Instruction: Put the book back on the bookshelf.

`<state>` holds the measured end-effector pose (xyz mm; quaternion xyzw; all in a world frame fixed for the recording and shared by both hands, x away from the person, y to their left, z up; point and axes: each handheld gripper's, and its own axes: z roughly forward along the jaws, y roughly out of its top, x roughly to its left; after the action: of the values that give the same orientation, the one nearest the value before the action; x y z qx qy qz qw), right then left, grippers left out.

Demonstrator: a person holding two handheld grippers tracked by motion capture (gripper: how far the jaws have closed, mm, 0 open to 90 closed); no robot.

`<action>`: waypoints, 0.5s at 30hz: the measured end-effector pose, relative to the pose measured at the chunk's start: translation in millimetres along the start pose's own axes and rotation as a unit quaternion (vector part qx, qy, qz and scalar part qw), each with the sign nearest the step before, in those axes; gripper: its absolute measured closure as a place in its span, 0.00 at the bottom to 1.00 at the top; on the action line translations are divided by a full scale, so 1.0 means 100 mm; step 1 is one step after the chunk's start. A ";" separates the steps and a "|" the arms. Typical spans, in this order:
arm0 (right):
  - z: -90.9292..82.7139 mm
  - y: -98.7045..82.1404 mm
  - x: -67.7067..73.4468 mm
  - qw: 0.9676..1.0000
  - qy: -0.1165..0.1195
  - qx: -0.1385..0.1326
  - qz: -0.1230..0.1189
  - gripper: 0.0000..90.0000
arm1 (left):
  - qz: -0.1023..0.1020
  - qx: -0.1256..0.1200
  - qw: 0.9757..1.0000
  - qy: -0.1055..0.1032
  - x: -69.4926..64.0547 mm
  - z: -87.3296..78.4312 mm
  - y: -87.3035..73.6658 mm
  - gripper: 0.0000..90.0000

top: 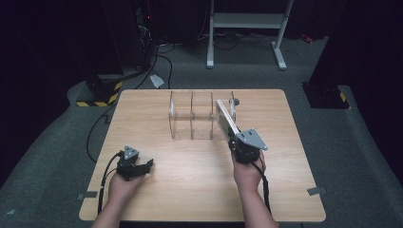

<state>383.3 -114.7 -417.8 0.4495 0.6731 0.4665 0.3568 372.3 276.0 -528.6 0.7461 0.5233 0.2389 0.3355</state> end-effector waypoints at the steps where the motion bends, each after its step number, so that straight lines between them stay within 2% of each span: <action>1: 0.01 0.00 0.00 1.000 -0.001 0.001 -0.001 0.84 | 0.000 0.000 1.000 0.000 0.00 0.00 0.00 0.31; 4: 0.08 0.01 0.01 1.000 -0.014 0.004 0.001 0.84 | -0.002 0.002 1.000 0.001 0.00 0.00 0.00 0.31; 10: 0.21 0.00 -0.02 1.000 -0.017 0.005 0.004 0.84 | -0.001 0.001 1.000 0.002 0.00 0.00 0.00 0.31; 15: 0.33 0.00 -0.02 1.000 -0.019 0.016 0.000 0.84 | -0.001 0.001 1.000 0.002 0.00 0.00 0.00 0.31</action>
<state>413.5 -106.4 -427.8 0.4641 0.6737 0.4466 0.3624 372.0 276.3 -528.6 0.7453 0.5247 0.2399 0.3342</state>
